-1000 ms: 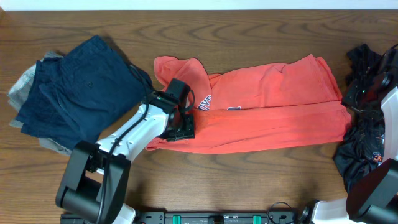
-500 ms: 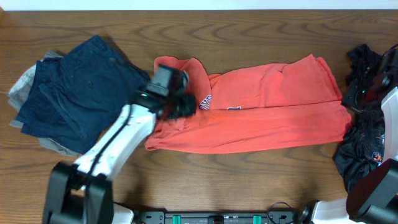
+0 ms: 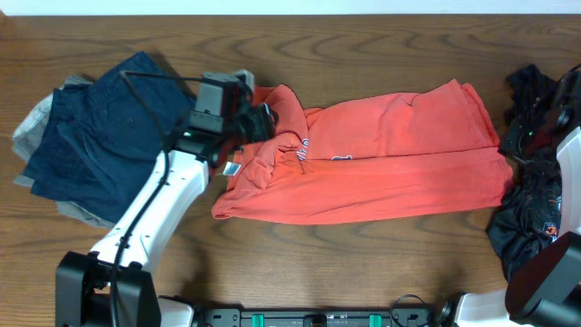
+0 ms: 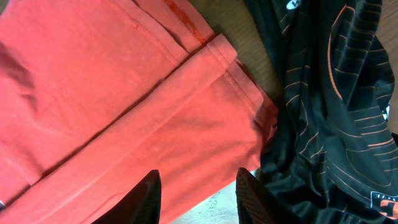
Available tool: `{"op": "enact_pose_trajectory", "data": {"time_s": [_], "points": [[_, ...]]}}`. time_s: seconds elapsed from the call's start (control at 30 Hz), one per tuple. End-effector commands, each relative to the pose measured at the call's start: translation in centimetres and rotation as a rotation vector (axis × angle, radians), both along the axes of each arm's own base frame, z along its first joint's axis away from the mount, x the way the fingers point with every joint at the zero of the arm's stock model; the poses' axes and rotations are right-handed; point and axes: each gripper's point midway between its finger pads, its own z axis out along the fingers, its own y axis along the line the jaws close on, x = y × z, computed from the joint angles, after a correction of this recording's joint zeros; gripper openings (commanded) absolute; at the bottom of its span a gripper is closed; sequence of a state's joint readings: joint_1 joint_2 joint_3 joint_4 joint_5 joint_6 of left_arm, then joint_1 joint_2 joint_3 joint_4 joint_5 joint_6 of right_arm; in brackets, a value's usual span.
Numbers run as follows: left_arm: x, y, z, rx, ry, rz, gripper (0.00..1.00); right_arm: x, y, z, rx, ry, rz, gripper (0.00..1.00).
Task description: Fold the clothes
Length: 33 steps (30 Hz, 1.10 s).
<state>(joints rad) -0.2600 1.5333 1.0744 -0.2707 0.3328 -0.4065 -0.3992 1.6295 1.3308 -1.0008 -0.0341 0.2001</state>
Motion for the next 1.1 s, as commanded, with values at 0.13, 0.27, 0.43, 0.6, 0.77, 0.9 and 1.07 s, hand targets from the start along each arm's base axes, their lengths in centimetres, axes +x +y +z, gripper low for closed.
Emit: {"op": "enact_pose_trajectory", "data": {"time_s": [0.13, 0.27, 0.43, 0.6, 0.77, 0.9, 1.07], "points": [[5.4, 5.5, -1.0, 0.079, -0.030, 0.089, 0.54, 1.2, 2.1, 0.5, 0.017, -0.026, 0.085, 0.38], [8.5, 6.4, -2.5, 0.133, -0.040, 0.051, 0.60, 1.1, 2.7, 0.5, 0.020, -0.017, 0.105, 0.39], [12.6, 7.0, -5.3, 0.157, -0.025, 0.049, 0.64, 0.8, 3.2, 0.3, 0.025, 0.002, 0.127, 0.40], [15.3, 7.1, -8.5, 0.158, -0.011, 0.052, 0.64, 0.6, 3.4, 0.3, 0.028, 0.011, 0.128, 0.40], [16.5, 7.0, -11.5, 0.159, -0.006, 0.051, 0.64, 0.6, 3.4, 0.3, 0.029, 0.013, 0.128, 0.40], [16.1, 6.8, -13.4, 0.163, 0.030, 0.045, 0.62, 0.6, 3.4, 0.3, 0.028, 0.010, 0.127, 0.40], [15.5, 5.7, -13.2, 0.119, 0.045, 0.004, 0.06, 0.8, 3.7, 0.3, 0.027, 0.008, 0.137, 0.35]]}}
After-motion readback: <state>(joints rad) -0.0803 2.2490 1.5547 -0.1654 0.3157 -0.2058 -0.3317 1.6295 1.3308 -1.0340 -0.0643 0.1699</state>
